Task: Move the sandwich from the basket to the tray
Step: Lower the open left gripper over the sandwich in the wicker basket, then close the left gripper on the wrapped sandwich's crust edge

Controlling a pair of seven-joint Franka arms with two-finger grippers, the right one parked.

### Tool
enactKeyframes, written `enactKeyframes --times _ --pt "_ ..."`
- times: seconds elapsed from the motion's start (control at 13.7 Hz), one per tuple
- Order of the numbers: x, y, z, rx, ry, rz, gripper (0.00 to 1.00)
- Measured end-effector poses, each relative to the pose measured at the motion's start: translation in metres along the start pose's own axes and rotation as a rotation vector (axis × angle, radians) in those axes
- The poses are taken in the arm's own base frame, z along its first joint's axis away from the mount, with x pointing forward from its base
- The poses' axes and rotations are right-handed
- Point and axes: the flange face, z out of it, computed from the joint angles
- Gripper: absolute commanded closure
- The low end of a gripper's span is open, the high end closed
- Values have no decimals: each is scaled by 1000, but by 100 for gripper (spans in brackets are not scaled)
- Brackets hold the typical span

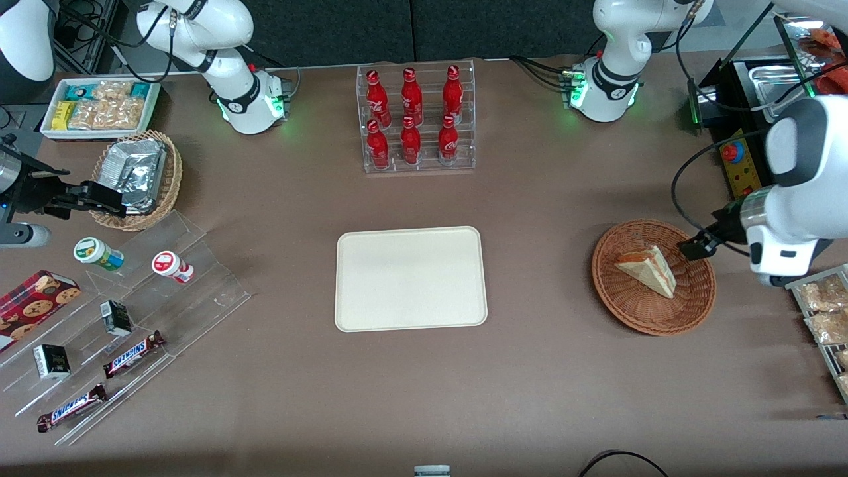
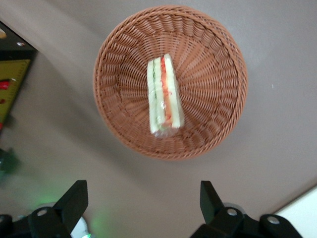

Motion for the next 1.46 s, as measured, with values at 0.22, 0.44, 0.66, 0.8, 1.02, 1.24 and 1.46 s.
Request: enactKeyframes --times 0.22,0.44,0.66,0.8,1.02,1.24,1.46 --pt "5 4 48 -38 38 -74 0" --pt "8 4 96 -86 77 -181 0" --pt "8 4 135 -99 83 -233 0" --pt "11 3 152 -98 79 -246 0" --pt "17 2 171 -92 69 -255 0" --pt "20 4 196 -95 70 -259 0" --pt "20 5 218 -86 60 -260 68"
